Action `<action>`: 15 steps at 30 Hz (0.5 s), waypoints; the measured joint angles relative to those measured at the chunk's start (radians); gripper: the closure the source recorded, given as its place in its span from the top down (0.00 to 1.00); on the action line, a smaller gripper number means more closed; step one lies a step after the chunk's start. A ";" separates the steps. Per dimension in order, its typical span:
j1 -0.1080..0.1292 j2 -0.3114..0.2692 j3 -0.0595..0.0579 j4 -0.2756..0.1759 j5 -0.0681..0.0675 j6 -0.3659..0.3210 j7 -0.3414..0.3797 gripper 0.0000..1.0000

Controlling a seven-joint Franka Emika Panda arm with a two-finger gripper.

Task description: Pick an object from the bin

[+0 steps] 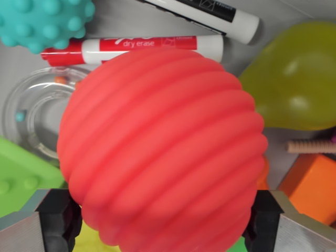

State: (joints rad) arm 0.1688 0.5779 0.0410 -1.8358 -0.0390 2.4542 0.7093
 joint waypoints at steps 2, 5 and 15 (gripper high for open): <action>0.000 -0.012 0.000 -0.001 0.001 -0.012 0.000 0.00; -0.001 -0.037 0.002 -0.002 0.002 -0.038 -0.002 0.00; -0.002 -0.112 0.003 -0.002 0.008 -0.124 -0.006 0.00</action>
State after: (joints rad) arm 0.1669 0.4659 0.0439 -1.8376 -0.0305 2.3302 0.7036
